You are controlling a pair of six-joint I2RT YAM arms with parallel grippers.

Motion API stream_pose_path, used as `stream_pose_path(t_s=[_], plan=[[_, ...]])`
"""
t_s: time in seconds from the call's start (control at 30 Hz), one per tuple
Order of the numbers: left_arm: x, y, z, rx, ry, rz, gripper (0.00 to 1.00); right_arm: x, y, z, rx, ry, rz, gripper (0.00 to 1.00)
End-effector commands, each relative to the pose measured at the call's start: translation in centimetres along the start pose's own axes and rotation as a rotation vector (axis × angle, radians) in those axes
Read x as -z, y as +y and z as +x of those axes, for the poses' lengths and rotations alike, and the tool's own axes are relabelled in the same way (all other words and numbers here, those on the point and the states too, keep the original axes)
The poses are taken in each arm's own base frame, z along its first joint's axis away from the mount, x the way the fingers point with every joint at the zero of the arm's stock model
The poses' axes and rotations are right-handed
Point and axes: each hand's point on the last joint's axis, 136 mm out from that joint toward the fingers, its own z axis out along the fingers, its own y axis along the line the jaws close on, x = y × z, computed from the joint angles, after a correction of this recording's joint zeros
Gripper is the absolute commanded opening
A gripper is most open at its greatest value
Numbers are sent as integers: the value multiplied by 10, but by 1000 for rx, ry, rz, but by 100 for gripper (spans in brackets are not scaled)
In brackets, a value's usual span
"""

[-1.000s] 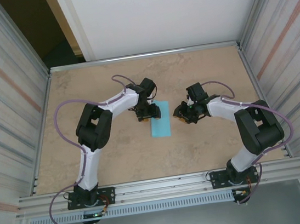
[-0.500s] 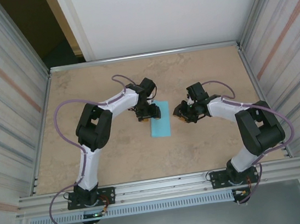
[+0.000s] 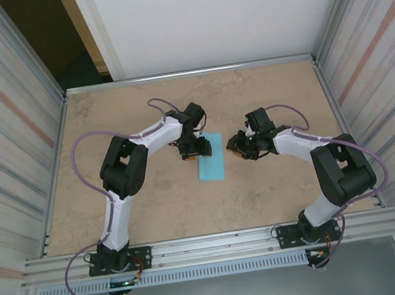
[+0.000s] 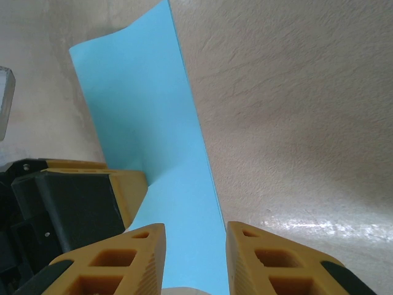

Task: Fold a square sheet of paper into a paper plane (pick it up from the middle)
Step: Hold the square sheet of paper at the center of the table.

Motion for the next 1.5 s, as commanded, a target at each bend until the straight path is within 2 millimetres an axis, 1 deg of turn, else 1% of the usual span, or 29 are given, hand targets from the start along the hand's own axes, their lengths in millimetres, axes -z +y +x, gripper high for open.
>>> stream_pose_path(t_s=[0.0, 0.2, 0.4, 0.53, 0.77, 0.83, 1.0, 1.1, 1.13, 1.23, 1.3, 1.37, 1.47], plan=[[-115, 71, 80, 70, 316, -188, 57, -7, 6, 7, 3, 34, -18, 31], [-117, 73, 81, 80, 322, -191, 57, -16, 18, 18, 39, 83, -52, 30], [-117, 73, 83, 79, 327, -189, 57, -30, 26, 26, 54, 137, -80, 25], [-117, 73, 83, 79, 324, -186, 57, -37, 28, 27, 55, 157, -88, 22], [-117, 75, 86, 81, 329, -188, 57, -49, 24, 28, 53, 185, -79, 17], [-117, 75, 87, 84, 330, -186, 57, -51, 22, 29, 54, 195, -72, 16], [-117, 74, 87, 85, 329, -182, 57, -58, 6, 33, 46, 217, -29, 13], [-115, 73, 87, 84, 325, -178, 57, -61, -9, 38, 37, 231, 12, 12], [-114, 73, 87, 82, 322, -177, 57, -62, -17, 40, 31, 236, 36, 11], [-104, 65, 80, 80, 300, -151, 58, -65, -40, 47, 25, 260, 113, 10], [-90, 55, 71, 72, 269, -118, 58, -67, -53, 52, 21, 278, 155, 8], [-70, 42, 59, 59, 225, -80, 58, -69, -64, 57, 21, 297, 187, 6], [-26, 19, 33, 29, 113, -6, 59, -70, -76, 61, 26, 315, 228, 5]])
